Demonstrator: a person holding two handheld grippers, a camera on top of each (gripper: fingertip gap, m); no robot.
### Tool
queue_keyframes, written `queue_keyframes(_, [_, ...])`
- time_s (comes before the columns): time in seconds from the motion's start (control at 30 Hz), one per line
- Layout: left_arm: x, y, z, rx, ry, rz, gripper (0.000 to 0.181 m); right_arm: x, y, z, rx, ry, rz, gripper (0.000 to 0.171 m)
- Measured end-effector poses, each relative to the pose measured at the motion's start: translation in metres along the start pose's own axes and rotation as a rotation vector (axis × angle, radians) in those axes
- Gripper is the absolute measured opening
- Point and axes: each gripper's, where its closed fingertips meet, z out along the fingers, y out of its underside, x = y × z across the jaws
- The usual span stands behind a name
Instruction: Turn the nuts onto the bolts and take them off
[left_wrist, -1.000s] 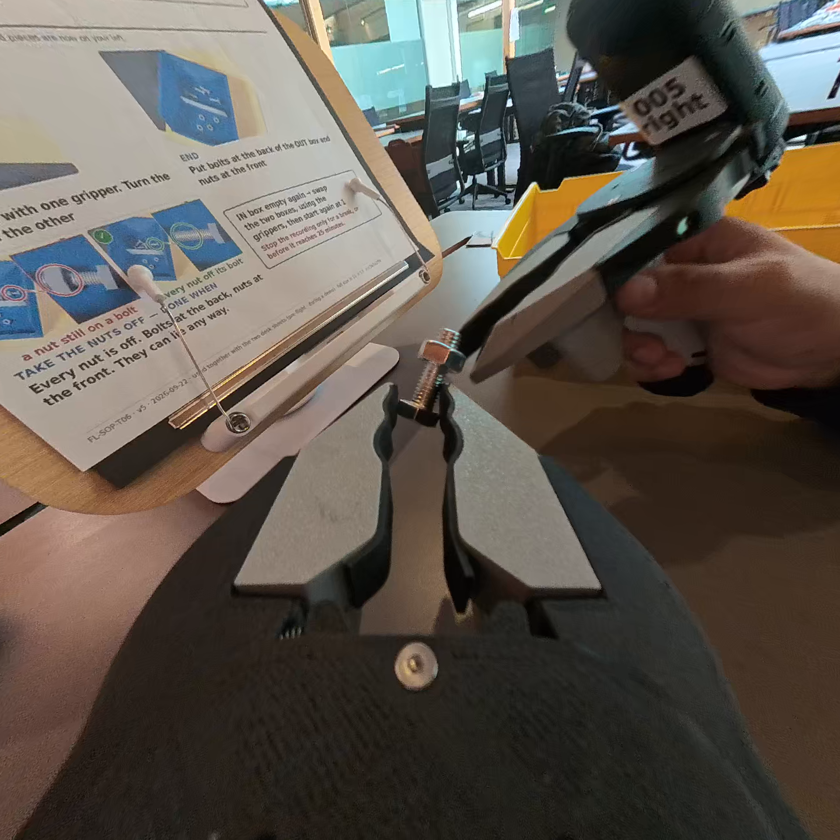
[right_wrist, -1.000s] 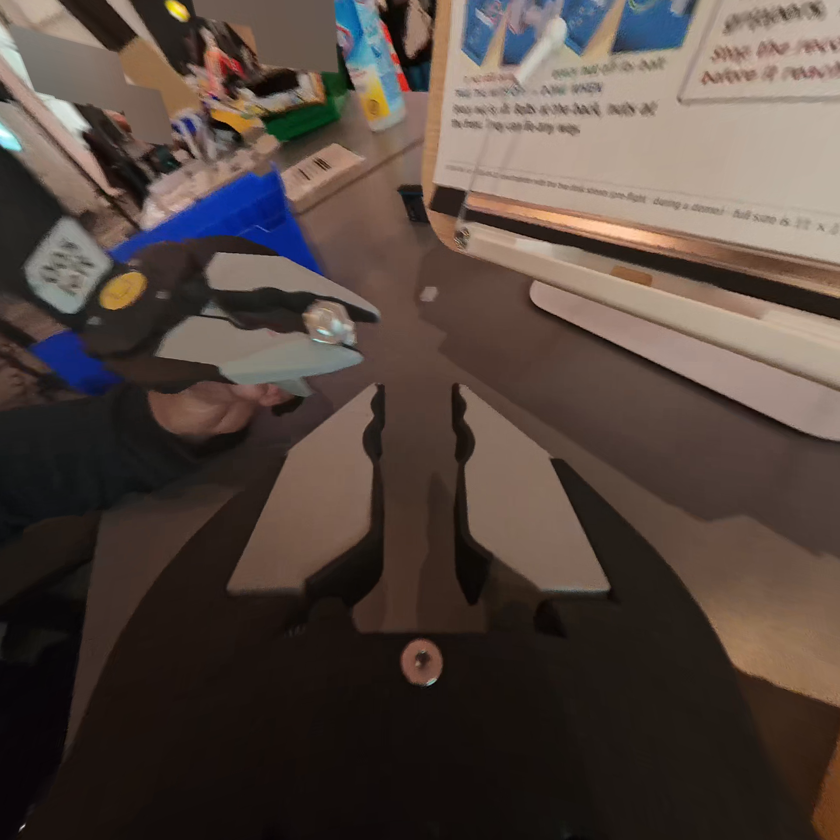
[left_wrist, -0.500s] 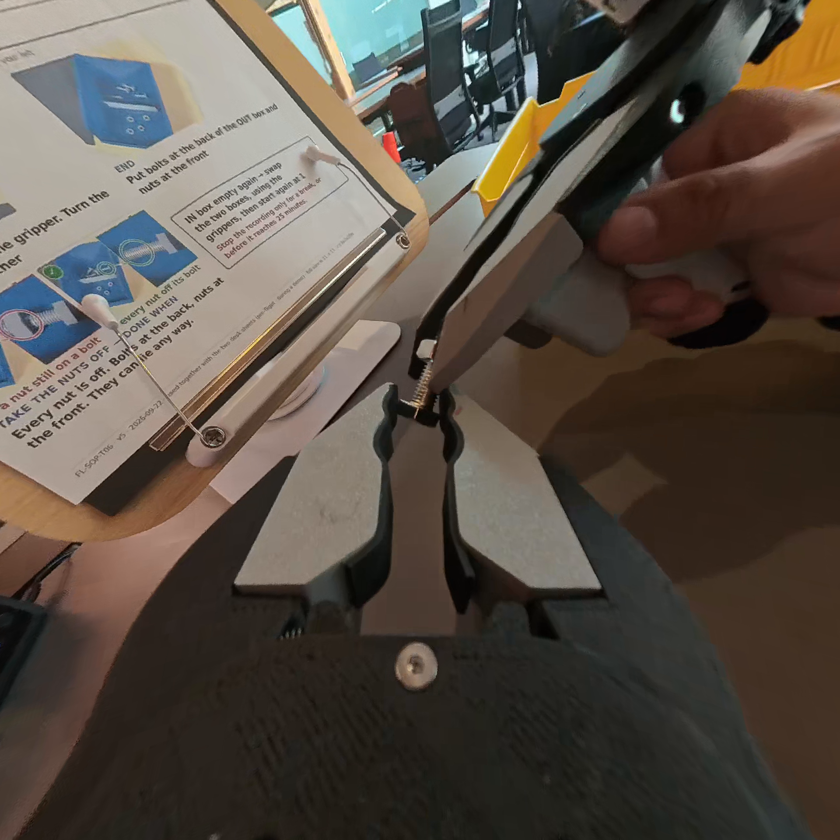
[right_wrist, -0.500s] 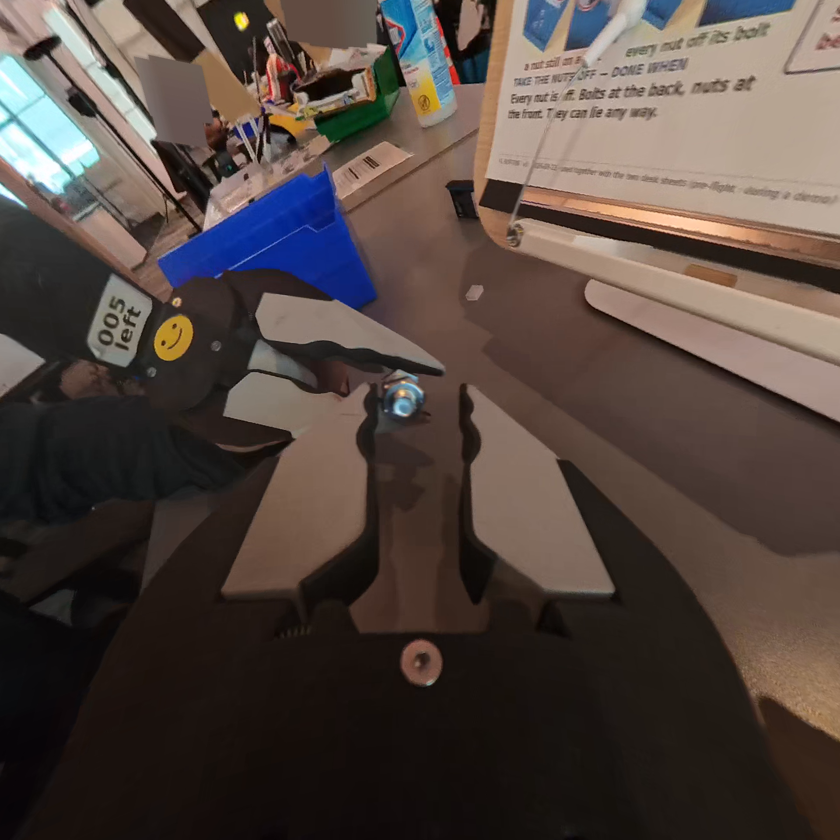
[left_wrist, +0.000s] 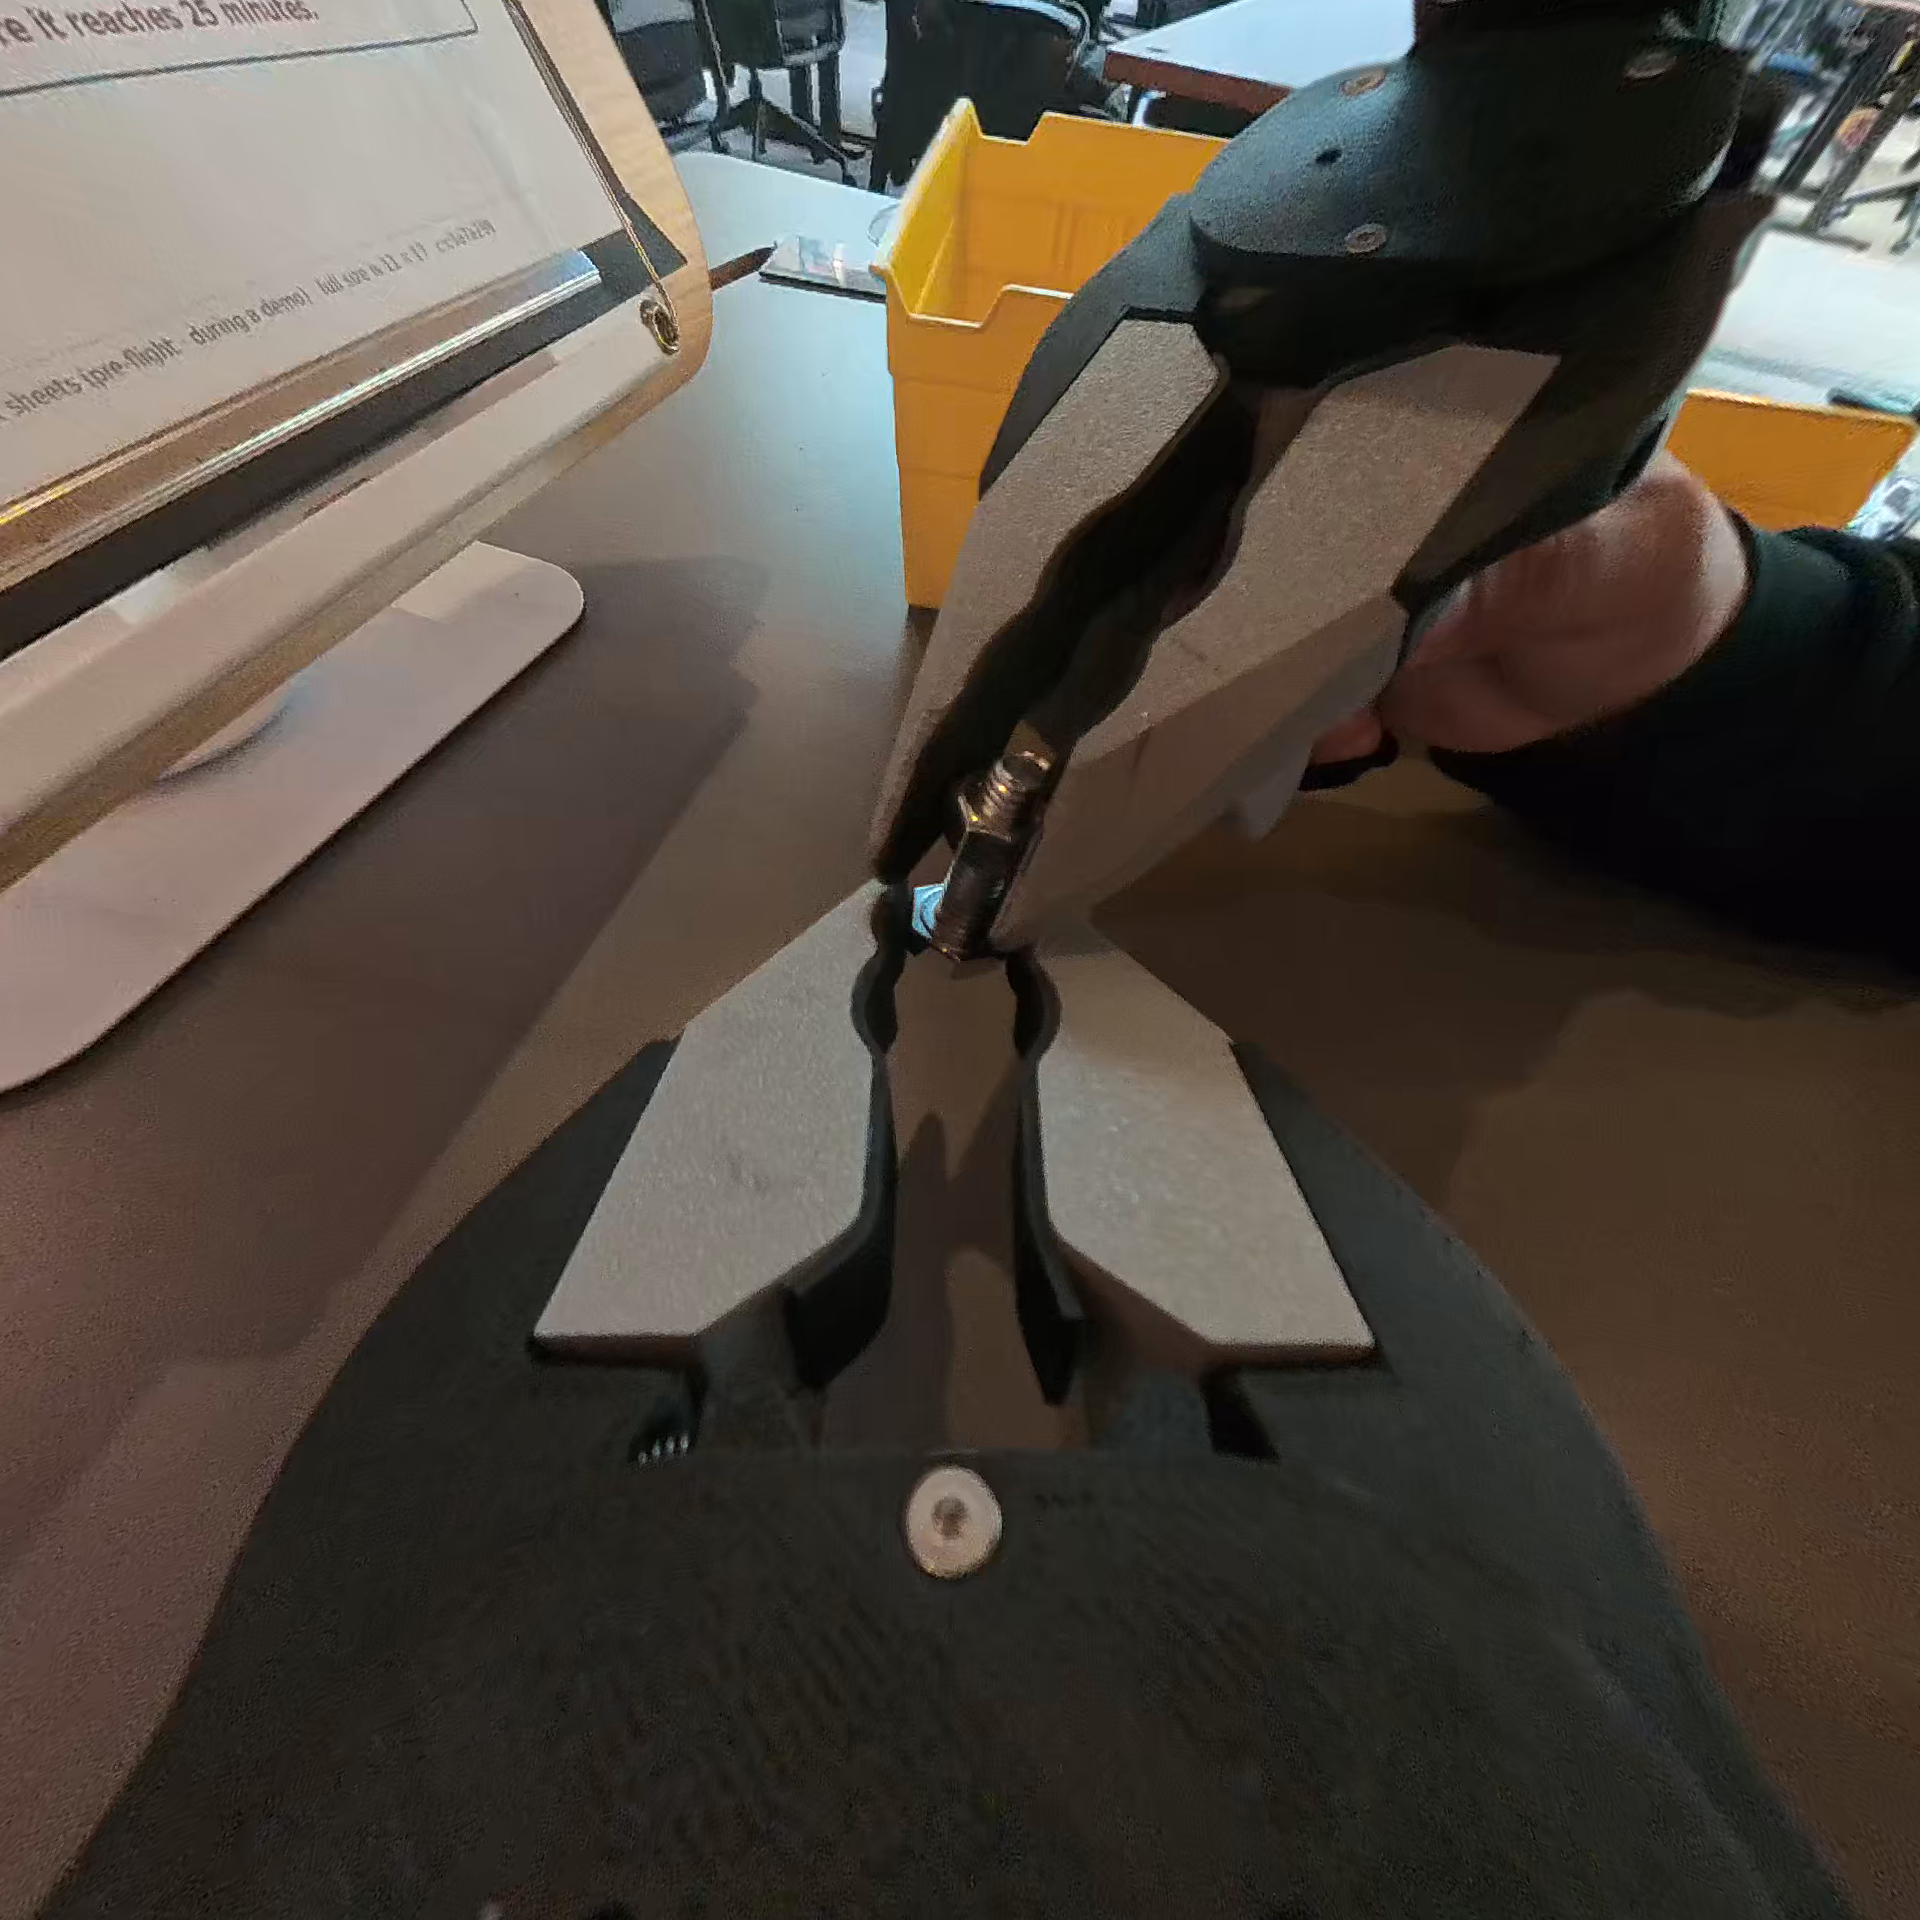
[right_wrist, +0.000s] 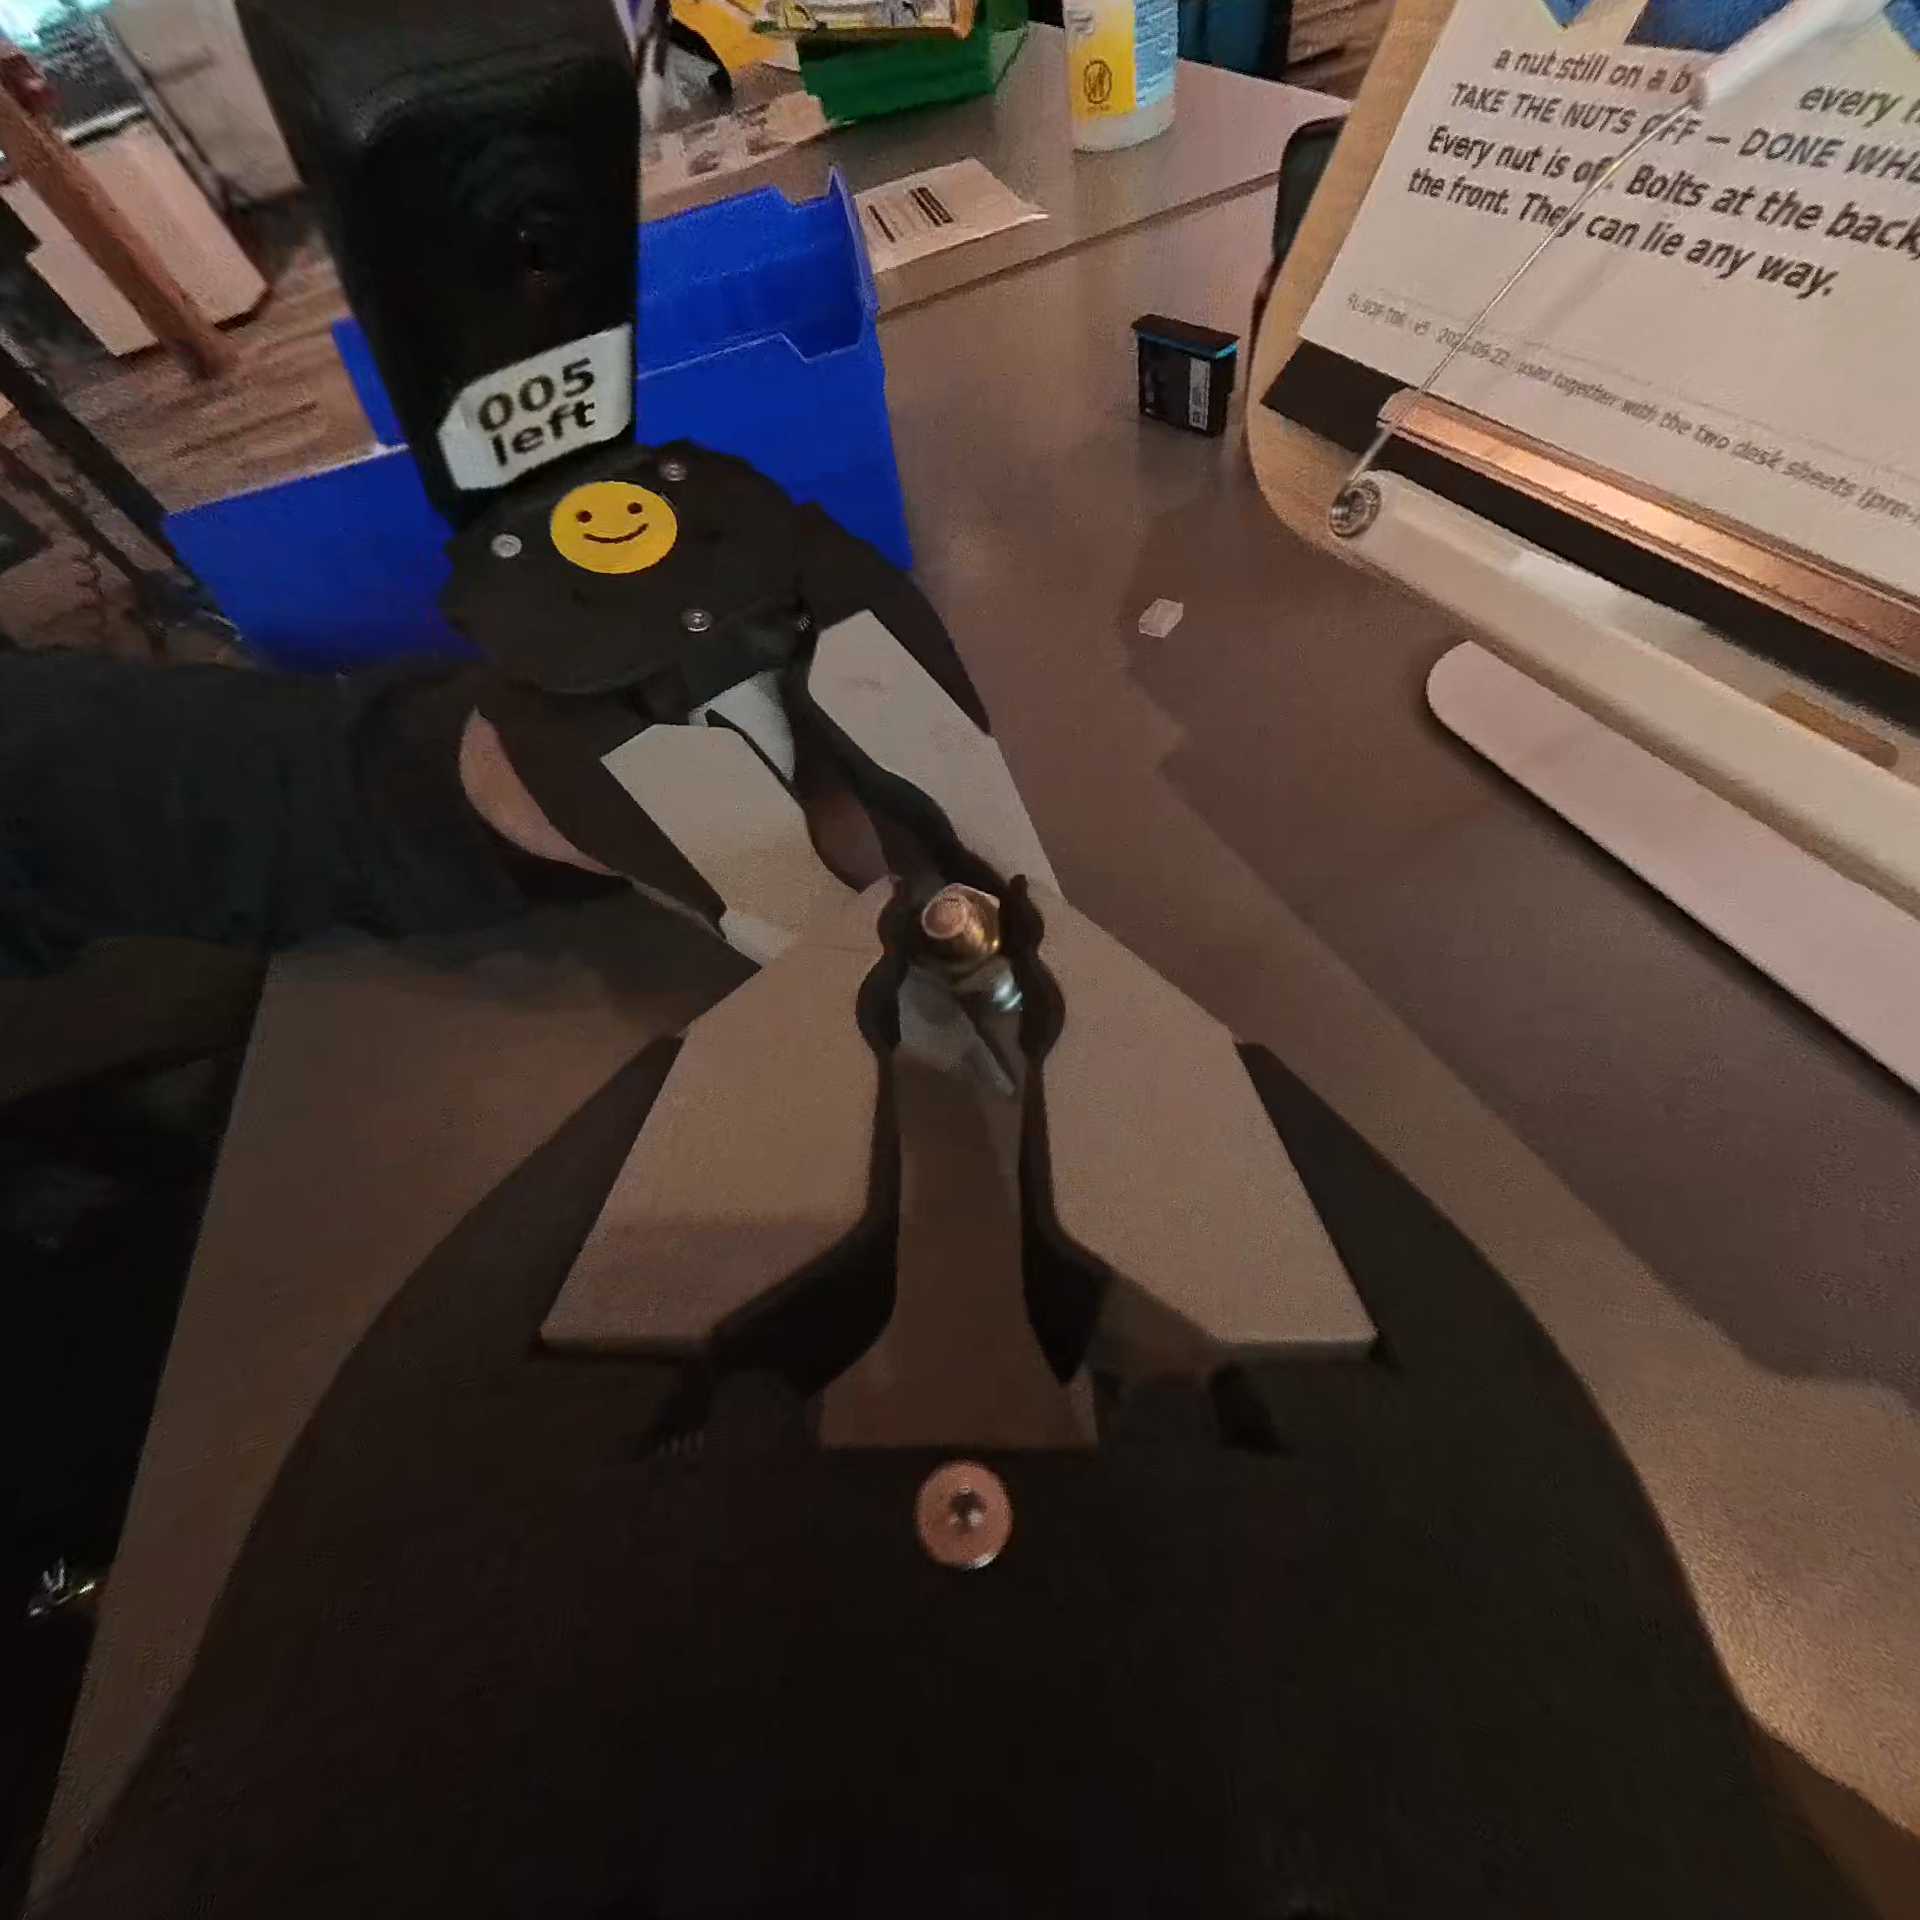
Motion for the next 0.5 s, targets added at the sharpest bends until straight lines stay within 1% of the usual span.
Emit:
queue_keyframes(0.1, [0.005,0.0,0.002,-0.012,0.006,0.059,0.016,-0.003,0.003,-0.003,-0.024,-0.026,0.01,0.015])
queue_keyframes(0.13, [0.012,0.002,0.002,-0.023,0.046,0.064,0.016,-0.007,0.001,-0.005,-0.007,-0.057,0.006,0.015])
queue_keyframes(0.17, [0.018,0.007,0.004,-0.051,0.081,0.064,0.016,-0.017,-0.007,-0.008,0.044,-0.123,0.008,0.012])
queue_keyframes(0.2, [0.018,0.011,0.007,-0.073,0.071,0.073,0.016,-0.026,-0.016,-0.013,0.103,-0.185,0.021,0.01])
queue_keyframes(0.23, [0.016,0.014,0.009,-0.095,0.052,0.086,0.016,-0.028,-0.023,-0.017,0.138,-0.209,0.045,0.012])
queue_keyframes(0.27, [0.015,0.013,0.009,-0.093,0.036,0.099,0.016,-0.023,-0.024,-0.018,0.143,-0.191,0.073,0.016])
queue_keyframes(0.3, [0.013,0.012,0.009,-0.082,0.017,0.103,0.016,-0.016,-0.023,-0.019,0.134,-0.164,0.092,0.024])
queue_keyframes(0.4, [0.003,0.006,0.006,-0.039,-0.034,0.065,0.016,-0.003,-0.012,-0.016,0.09,-0.097,0.107,0.038])
queue_keyframes(0.47, [-0.004,0.001,0.004,-0.004,-0.061,0.03,0.016,0.003,-0.004,-0.011,0.041,-0.055,0.11,0.044])
queue_keyframes(0.5, [-0.006,-0.002,0.002,0.015,-0.059,0.019,0.016,0.002,-0.002,-0.008,0.025,-0.047,0.101,0.043])
